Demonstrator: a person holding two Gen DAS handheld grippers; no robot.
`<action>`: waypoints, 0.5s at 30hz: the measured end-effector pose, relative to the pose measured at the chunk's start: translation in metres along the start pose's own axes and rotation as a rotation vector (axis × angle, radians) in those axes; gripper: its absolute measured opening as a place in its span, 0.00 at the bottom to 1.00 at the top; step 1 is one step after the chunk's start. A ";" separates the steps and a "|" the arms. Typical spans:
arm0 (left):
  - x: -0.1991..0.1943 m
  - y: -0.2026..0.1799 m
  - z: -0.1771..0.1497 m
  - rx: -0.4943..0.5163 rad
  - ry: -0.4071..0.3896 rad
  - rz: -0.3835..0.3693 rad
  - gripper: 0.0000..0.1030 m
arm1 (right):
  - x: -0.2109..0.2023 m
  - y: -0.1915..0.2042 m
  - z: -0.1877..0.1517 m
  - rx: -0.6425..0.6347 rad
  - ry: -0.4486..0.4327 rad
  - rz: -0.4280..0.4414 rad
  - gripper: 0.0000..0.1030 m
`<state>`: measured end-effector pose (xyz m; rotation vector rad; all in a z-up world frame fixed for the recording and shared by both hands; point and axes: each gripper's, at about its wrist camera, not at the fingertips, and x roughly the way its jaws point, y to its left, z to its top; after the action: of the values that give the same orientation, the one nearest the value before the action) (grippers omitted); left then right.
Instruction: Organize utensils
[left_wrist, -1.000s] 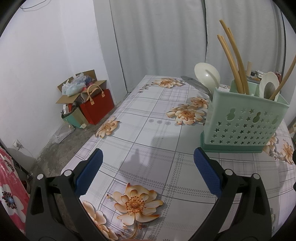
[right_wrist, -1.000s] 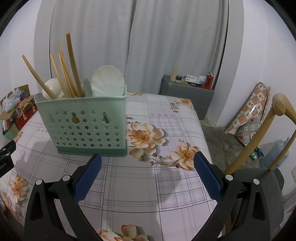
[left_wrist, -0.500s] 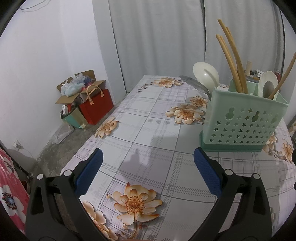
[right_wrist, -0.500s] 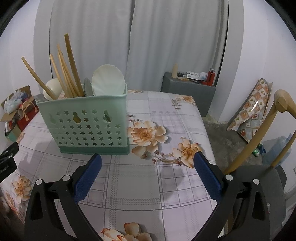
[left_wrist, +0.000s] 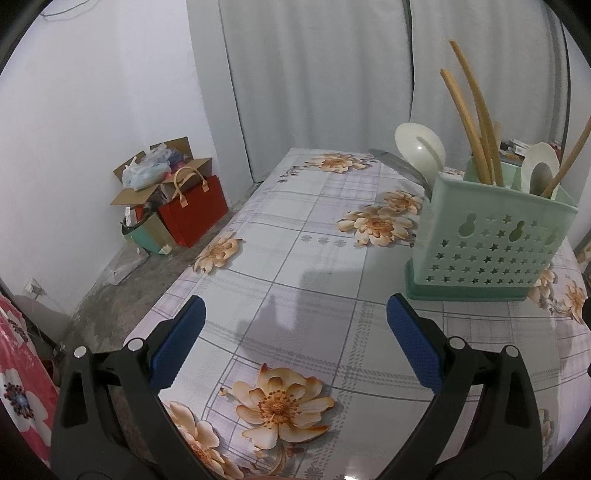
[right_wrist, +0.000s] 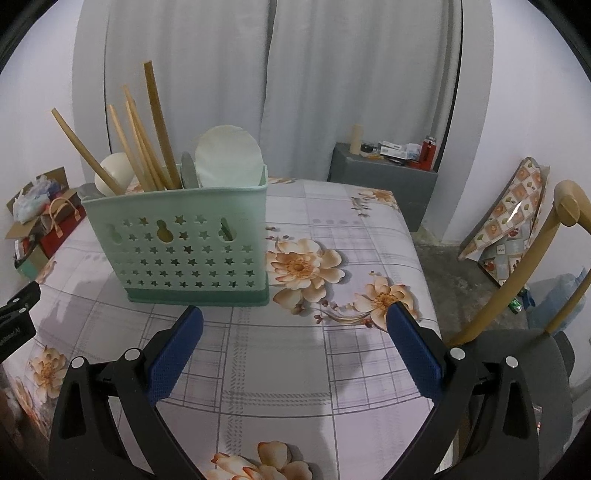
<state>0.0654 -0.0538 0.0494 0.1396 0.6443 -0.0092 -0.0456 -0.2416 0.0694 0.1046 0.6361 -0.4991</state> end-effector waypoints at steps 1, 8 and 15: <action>0.000 0.001 0.000 -0.001 -0.001 0.001 0.92 | 0.000 0.000 0.000 -0.001 0.000 0.000 0.94; 0.003 0.007 0.000 -0.009 0.003 0.001 0.92 | 0.000 0.000 0.000 -0.002 -0.001 -0.002 0.94; 0.002 0.007 0.000 0.000 -0.005 -0.008 0.92 | 0.002 -0.002 0.000 0.000 -0.001 -0.006 0.94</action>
<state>0.0671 -0.0464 0.0496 0.1369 0.6402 -0.0176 -0.0450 -0.2439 0.0685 0.1024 0.6361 -0.5049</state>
